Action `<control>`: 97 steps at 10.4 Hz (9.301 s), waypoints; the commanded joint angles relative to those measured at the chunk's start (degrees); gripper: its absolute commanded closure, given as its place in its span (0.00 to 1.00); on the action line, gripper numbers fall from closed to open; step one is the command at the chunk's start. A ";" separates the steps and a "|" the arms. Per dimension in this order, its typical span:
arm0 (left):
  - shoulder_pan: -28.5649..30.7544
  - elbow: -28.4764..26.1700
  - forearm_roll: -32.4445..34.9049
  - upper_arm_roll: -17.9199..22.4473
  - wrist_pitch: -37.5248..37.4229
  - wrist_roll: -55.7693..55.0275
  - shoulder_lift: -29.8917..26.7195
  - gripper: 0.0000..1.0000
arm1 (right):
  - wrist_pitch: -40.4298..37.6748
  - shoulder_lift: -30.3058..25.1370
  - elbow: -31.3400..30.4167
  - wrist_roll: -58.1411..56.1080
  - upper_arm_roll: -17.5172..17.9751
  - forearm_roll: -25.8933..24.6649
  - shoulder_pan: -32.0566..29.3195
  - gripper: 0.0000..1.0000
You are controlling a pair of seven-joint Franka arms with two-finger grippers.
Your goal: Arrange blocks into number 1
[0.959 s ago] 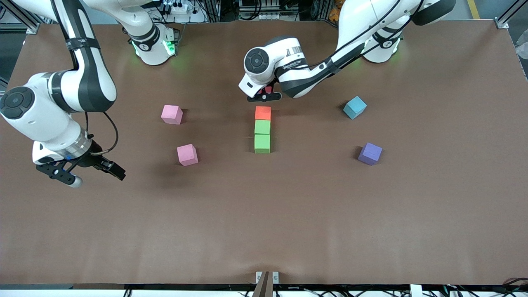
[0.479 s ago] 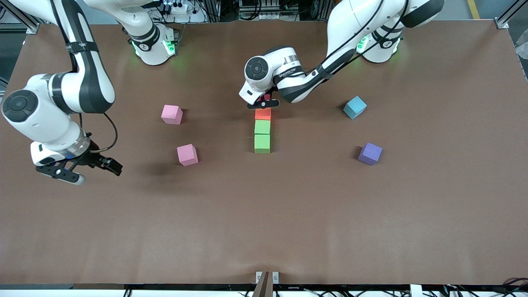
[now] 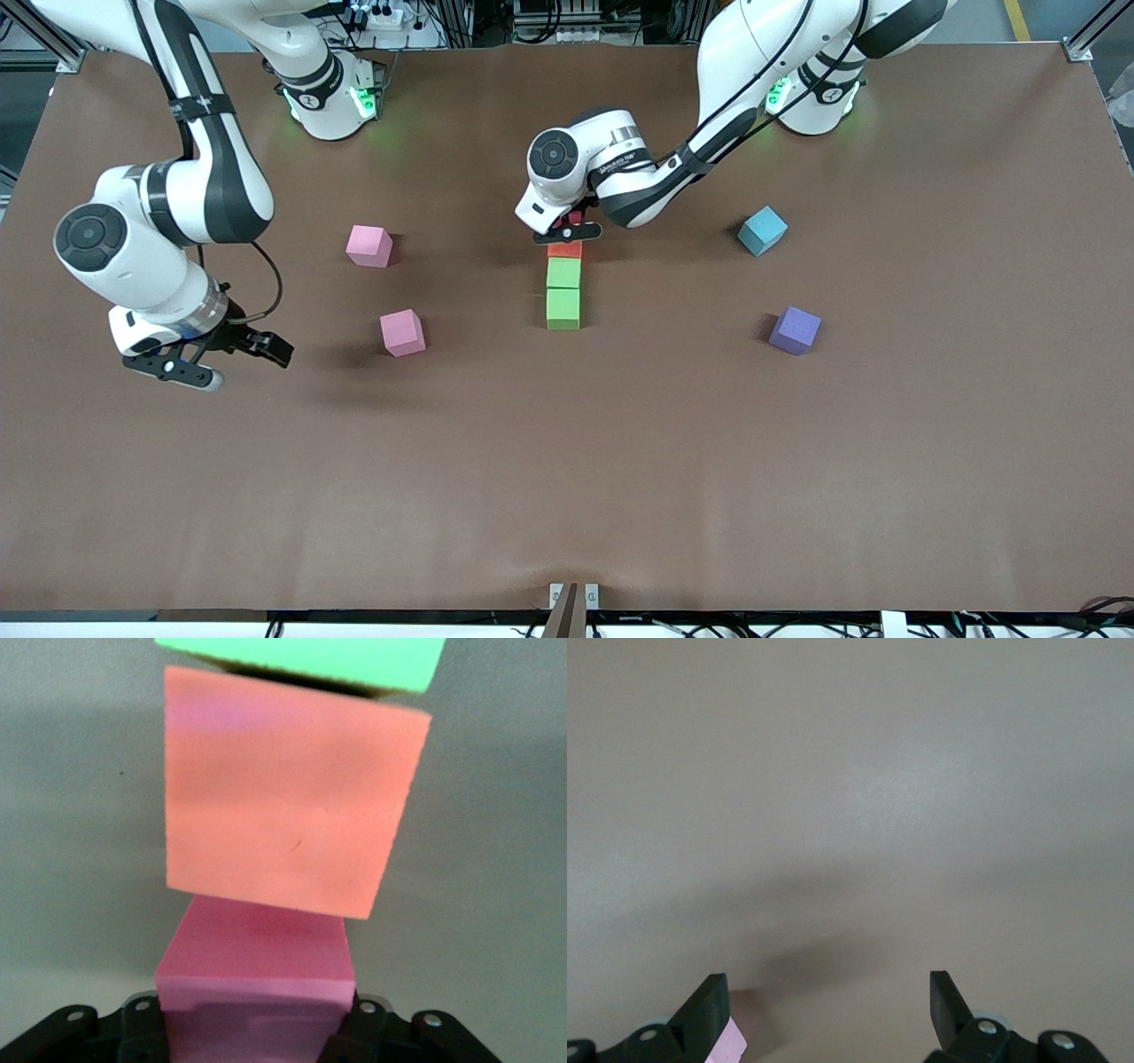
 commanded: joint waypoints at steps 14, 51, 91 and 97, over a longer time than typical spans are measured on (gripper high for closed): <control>-3.28 3.98 2.81 3.54 0.68 4.49 2.23 0.00 | 0.75 2.18 -4.35 0.61 0.26 4.81 10.47 0.00; 35.39 7.85 10.63 -2.53 -19.01 35.61 -9.37 0.00 | 11.04 8.85 -0.62 -3.97 -1.05 5.61 15.57 0.50; 23.61 10.56 -12.92 27.00 -35.70 54.85 -44.70 0.00 | 0.67 36.63 33.43 18.72 -17.40 19.32 51.17 0.46; 22.11 18.73 -15.30 33.06 -43.78 65.49 -45.41 0.00 | -3.87 32.52 33.25 21.53 -17.40 19.23 48.99 0.00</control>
